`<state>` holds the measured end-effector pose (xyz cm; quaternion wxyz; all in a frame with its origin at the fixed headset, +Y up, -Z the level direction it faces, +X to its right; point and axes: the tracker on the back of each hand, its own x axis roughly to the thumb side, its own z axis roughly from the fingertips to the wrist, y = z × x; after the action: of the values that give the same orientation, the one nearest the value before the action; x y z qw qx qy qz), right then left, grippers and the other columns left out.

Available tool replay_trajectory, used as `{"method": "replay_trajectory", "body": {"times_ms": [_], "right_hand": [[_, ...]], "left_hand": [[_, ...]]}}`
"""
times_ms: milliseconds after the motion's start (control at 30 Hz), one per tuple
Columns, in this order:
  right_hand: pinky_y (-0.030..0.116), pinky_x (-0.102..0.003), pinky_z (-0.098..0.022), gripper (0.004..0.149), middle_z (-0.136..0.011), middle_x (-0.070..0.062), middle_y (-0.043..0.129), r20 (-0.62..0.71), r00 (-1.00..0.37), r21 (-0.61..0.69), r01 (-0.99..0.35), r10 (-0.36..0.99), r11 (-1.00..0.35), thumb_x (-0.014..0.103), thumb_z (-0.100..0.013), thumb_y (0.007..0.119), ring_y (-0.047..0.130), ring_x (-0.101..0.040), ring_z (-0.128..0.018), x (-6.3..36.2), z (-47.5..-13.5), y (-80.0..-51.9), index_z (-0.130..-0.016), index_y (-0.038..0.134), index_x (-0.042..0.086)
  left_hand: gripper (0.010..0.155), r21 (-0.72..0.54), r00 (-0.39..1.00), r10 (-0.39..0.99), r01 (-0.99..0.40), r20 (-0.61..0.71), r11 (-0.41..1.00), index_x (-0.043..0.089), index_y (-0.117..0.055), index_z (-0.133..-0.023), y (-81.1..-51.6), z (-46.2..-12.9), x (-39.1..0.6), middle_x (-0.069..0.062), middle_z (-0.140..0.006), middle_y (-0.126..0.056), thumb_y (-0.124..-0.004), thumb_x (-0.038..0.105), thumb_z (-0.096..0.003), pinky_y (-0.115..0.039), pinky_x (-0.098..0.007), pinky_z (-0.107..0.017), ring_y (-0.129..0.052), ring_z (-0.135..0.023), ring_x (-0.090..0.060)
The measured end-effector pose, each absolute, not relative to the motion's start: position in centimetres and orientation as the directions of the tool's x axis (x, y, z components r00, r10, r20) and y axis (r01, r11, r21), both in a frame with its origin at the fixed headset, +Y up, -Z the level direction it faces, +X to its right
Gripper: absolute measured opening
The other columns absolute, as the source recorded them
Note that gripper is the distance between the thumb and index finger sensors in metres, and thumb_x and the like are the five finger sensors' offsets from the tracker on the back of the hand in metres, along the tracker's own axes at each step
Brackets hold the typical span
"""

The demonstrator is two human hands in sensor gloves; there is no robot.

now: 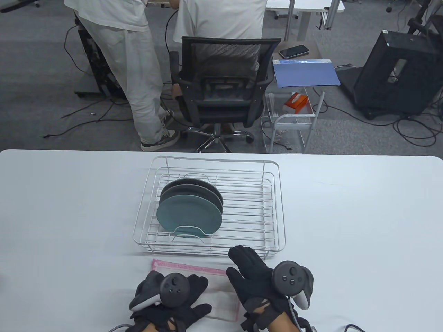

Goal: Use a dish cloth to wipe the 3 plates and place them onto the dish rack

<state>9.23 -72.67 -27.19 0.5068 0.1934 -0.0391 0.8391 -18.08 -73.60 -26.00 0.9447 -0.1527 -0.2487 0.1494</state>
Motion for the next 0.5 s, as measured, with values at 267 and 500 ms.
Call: {"method": "replay_trajectory", "body": {"times_ms": [267,500], "right_hand": [[0.048,-0.070,-0.060,0.068,-0.098,-0.028,0.056,0.389,-0.477,0.123,-0.821,0.788,-0.558,0.050,-0.049,0.074,0.047,-0.056,-0.087,9.2,-27.1,-72.5,-0.098,0.059,0.004],[0.049,-0.070,-0.060,0.069,-0.097,-0.028,0.057,0.368,-0.487,0.111,-0.823,0.792,-0.557,0.050,-0.049,0.074,0.049,-0.055,-0.086,9.7,-27.0,-73.1,-0.097,0.057,0.004]], "left_hand": [[0.068,0.000,0.896,0.328,-0.344,0.298,0.939,0.027,-0.059,-0.108,-70.2,-27.2,-25.3,-0.014,-0.112,-0.068,-0.071,0.062,-0.0514,-0.054,-0.061,-0.072,-0.062,-0.104,-0.046],[0.067,0.064,0.915,0.329,-0.352,0.233,0.934,0.028,-0.057,-0.109,-69.4,-27.6,-26.7,-0.013,-0.117,-0.059,-0.073,0.060,-0.0521,-0.048,-0.062,-0.075,-0.050,-0.108,-0.046]]}}
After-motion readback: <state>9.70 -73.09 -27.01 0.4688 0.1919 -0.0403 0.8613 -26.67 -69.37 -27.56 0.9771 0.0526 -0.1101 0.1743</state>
